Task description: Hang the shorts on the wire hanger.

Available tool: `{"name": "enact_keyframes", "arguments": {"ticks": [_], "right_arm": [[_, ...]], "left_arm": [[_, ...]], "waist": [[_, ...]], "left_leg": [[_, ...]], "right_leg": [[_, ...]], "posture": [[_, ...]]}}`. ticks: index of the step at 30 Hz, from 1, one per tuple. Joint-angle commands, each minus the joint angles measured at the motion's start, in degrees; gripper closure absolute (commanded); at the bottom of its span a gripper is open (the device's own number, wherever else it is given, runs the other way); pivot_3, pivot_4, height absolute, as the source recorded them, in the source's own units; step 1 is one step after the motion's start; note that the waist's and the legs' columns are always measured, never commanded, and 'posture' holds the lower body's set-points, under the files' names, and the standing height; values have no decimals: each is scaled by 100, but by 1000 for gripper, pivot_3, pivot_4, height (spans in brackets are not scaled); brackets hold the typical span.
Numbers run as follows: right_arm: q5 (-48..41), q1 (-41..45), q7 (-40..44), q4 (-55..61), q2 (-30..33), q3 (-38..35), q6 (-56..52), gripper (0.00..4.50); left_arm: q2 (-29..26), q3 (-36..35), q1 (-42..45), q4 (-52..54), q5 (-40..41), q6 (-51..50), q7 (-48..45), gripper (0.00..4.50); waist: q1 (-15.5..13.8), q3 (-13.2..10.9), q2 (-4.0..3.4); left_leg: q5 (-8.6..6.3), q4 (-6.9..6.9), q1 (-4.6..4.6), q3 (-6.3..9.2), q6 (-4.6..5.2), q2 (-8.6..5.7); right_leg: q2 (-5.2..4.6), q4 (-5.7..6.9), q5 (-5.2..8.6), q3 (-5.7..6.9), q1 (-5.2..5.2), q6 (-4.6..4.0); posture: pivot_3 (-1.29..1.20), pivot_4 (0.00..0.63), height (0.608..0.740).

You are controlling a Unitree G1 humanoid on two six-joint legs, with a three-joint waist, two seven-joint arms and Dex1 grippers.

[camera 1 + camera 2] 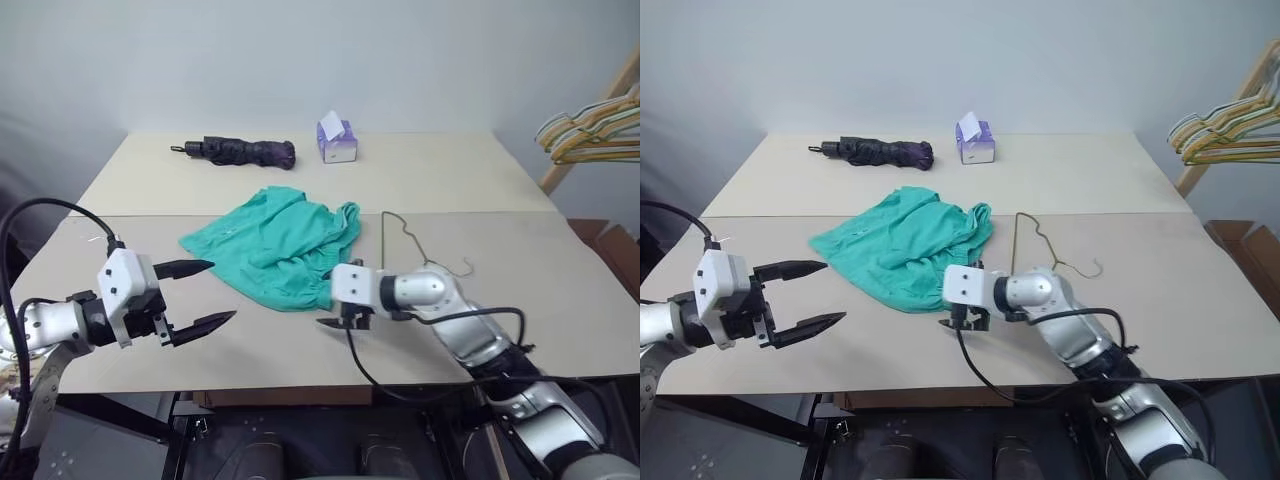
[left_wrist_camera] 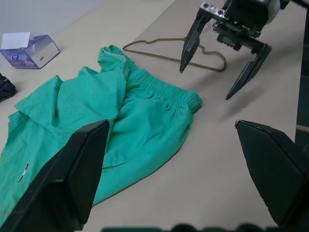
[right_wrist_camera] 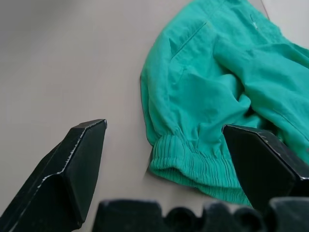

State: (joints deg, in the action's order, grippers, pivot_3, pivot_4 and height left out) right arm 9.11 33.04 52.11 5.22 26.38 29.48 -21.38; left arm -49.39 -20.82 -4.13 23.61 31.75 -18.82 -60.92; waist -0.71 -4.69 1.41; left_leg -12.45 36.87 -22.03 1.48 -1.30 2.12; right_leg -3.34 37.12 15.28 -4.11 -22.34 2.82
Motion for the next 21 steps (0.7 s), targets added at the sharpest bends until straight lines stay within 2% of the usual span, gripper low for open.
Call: {"name": "enact_keyframes", "arguments": {"ticks": [1,4,9,10,13,21], "right_arm": [[870,547,-203,-222,-232,524,-979,26],[1291,814,-214,-366,-407,860,-1511,26],[1617,1022,-196,-565,-755,1207,-1998,26],[1650,1046,-199,-648,-822,1260,-2056,191],[1777,1078,-225,-794,-889,1379,-2075,949],[2068,1018,-302,-951,-762,1547,-1934,3664]], "left_arm": [[-78,-71,152,44,70,56,-24,0],[-62,-55,168,35,46,67,-42,0],[-47,-12,198,0,3,113,-71,0],[-46,2,211,-14,-10,127,-75,0],[-49,20,230,-36,-22,146,-82,0],[-44,55,230,-92,-71,240,-102,0]], "waist": [[11,0,0],[4,-1,-1],[8,1,0],[12,1,1],[21,2,1],[2,3,2]], "left_leg": [[0,0,0,-1,0,1],[0,-3,-8,1,0,4],[0,-5,-20,3,0,5],[0,-5,-18,3,0,5],[0,-5,-12,2,0,8],[0,-5,5,2,-1,16]], "right_leg": [[2,2,0,0,-3,0],[5,4,-19,2,-14,-40],[6,6,-19,5,-28,-43],[6,7,-19,6,-27,-43],[9,8,-19,6,-23,-43],[15,8,-16,9,-6,-38]], "posture": [[111,71,740],[111,71,740],[109,58,740],[109,58,740],[109,58,740],[110,54,740]]}}
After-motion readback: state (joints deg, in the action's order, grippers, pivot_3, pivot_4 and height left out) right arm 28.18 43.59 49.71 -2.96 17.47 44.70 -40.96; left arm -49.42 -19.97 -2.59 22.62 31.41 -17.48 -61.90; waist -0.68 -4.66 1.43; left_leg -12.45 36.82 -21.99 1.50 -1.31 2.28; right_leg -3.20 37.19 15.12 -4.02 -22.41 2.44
